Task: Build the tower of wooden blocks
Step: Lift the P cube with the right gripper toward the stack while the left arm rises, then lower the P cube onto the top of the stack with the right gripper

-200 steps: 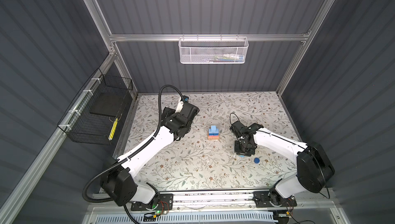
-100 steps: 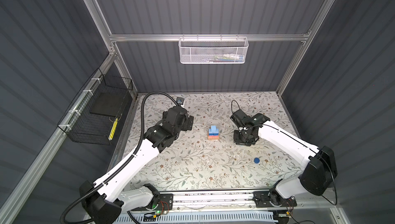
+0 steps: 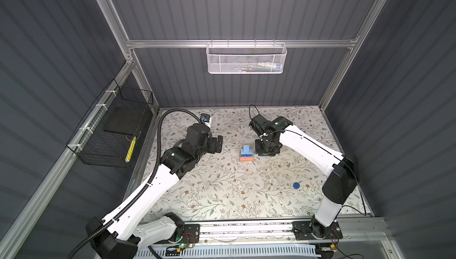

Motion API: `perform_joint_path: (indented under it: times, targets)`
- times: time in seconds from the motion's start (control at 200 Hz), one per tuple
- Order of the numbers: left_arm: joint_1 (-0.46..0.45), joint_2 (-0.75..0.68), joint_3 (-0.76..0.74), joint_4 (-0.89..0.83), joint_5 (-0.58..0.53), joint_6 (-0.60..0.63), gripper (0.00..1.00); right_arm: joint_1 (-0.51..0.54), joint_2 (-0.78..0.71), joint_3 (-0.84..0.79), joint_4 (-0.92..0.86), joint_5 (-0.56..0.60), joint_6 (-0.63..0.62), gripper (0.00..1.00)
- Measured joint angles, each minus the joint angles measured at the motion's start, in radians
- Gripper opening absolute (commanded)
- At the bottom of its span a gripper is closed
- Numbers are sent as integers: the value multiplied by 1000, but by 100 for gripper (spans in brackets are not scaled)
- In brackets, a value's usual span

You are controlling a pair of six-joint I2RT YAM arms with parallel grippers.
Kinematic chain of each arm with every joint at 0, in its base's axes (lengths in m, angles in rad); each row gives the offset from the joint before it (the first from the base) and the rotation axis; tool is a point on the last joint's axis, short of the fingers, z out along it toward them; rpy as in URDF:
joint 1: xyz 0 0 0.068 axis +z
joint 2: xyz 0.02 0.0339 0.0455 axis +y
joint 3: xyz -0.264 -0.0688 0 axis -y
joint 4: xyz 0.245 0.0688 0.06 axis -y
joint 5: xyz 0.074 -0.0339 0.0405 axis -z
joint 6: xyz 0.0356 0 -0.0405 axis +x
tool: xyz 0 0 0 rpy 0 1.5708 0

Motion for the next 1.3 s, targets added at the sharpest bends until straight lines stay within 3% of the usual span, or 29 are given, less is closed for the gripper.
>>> perform_joint_path:
  times: [0.41, 0.645, 1.301]
  targets:
    - [169, 90, -8, 8, 204, -24, 98, 6, 213, 298, -57, -25, 6, 26]
    - [217, 117, -8, 8, 279, -29, 98, 17, 335, 448, -97, -39, 8, 26]
    - [232, 134, -8, 8, 315, -32, 97, 18, 388, 483, -116, -62, -18, 27]
